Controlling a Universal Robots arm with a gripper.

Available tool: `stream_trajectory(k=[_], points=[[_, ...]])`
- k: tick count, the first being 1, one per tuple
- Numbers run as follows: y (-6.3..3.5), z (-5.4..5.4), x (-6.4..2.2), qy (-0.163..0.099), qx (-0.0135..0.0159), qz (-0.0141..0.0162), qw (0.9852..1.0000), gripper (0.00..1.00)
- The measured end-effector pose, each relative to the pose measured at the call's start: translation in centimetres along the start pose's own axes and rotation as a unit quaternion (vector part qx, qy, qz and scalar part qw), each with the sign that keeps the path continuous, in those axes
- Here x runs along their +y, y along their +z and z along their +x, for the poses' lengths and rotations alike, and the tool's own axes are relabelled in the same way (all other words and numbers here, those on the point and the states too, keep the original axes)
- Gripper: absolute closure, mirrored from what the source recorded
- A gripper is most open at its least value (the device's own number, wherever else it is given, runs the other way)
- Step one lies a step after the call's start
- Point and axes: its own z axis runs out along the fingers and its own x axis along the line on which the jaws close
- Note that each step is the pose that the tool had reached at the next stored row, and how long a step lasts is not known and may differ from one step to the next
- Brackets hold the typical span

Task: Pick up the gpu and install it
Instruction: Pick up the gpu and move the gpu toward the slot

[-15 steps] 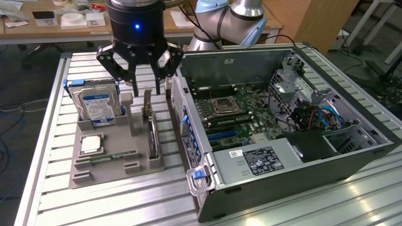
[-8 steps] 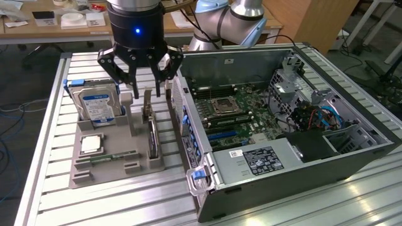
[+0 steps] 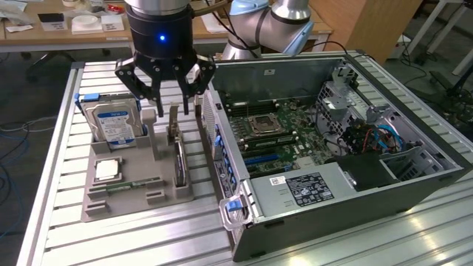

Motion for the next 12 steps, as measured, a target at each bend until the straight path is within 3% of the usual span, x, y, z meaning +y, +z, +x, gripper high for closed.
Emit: stream_trajectory(k=[12], points=[[0.52, 0.02, -0.03, 0.000, 0.0001, 0.0002, 1.0000, 0.53]])
